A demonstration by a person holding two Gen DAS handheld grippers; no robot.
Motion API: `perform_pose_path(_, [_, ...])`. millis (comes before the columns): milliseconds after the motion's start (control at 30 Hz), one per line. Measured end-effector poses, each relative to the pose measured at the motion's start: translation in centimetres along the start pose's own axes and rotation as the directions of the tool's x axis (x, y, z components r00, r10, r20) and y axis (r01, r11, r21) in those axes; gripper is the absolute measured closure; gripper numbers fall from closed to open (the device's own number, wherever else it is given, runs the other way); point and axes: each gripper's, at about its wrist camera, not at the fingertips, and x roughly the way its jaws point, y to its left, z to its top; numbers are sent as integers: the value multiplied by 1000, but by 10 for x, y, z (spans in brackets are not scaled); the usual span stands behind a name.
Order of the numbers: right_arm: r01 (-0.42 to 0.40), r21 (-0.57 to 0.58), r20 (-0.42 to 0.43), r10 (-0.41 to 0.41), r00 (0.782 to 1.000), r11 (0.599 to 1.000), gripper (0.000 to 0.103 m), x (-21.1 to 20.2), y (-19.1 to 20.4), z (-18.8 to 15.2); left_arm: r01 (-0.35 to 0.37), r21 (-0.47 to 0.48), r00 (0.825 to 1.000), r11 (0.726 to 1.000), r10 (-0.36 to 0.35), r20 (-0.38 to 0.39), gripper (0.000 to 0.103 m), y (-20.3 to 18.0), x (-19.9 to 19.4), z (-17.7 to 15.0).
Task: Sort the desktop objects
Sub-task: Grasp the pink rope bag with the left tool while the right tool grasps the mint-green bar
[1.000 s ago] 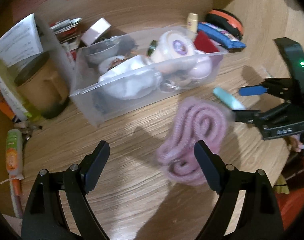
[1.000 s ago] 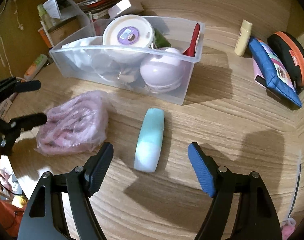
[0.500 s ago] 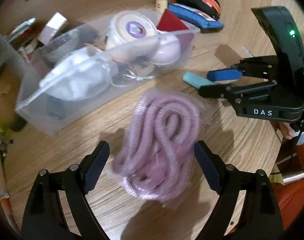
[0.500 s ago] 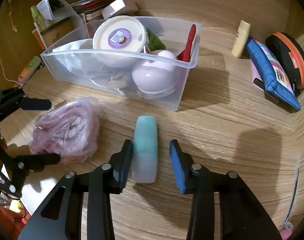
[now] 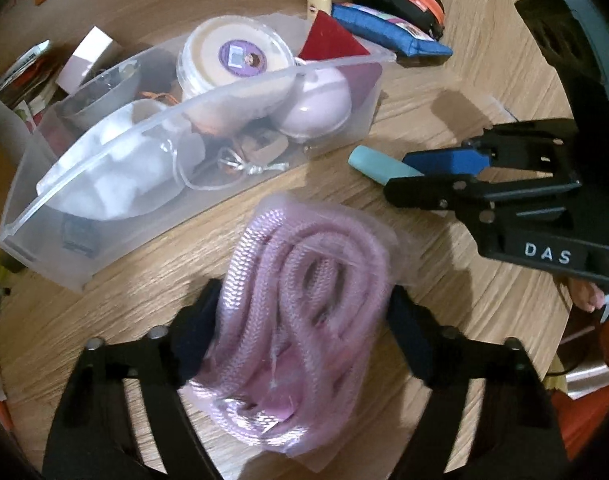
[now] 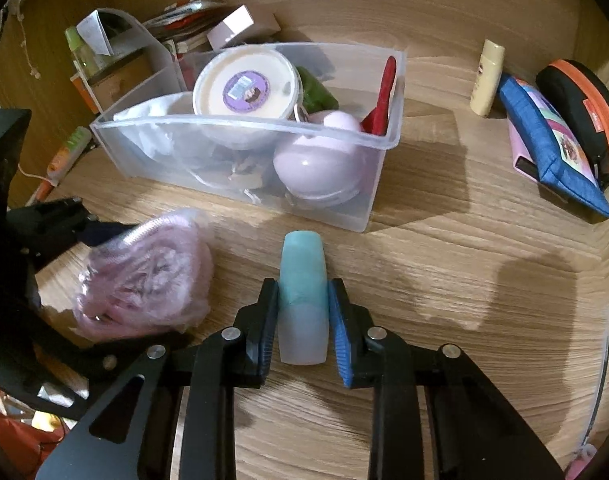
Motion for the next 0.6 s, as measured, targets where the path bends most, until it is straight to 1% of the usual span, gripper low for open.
perform_pose_path(133, [-5, 2, 24, 5, 1000, 1000, 80, -7, 3, 1, -6, -16, 1000, 1000, 7, 12, 33, 2, -3, -2])
perform_pose_path(200, [-7, 2, 39, 7, 999, 1000, 80, -12, 5, 2, 6, -33, 1000, 999, -5, 18, 35, 2, -8, -4])
perform_pose_path(300, [-13, 1, 63, 13, 998, 1000, 80, -20, 8, 4, 18, -64, 999, 998, -16, 32, 36, 6, -14, -7])
perform_pose_path(400, [-14, -7, 89, 14, 996, 1000, 80, -27, 11, 6, 5, -87, 999, 996, 0, 52, 36, 9, -21, -9])
perform_pose_path(533, [-22, -16, 123, 23, 992, 1000, 80, -37, 15, 10, 8, -122, 995, 993, 4, 97, 36, 16, -36, -10])
perform_pose_path(600, [-27, -17, 140, 29, 990, 999, 80, -42, 16, 12, -1, -138, 992, 990, 18, 127, 36, 19, -48, -11])
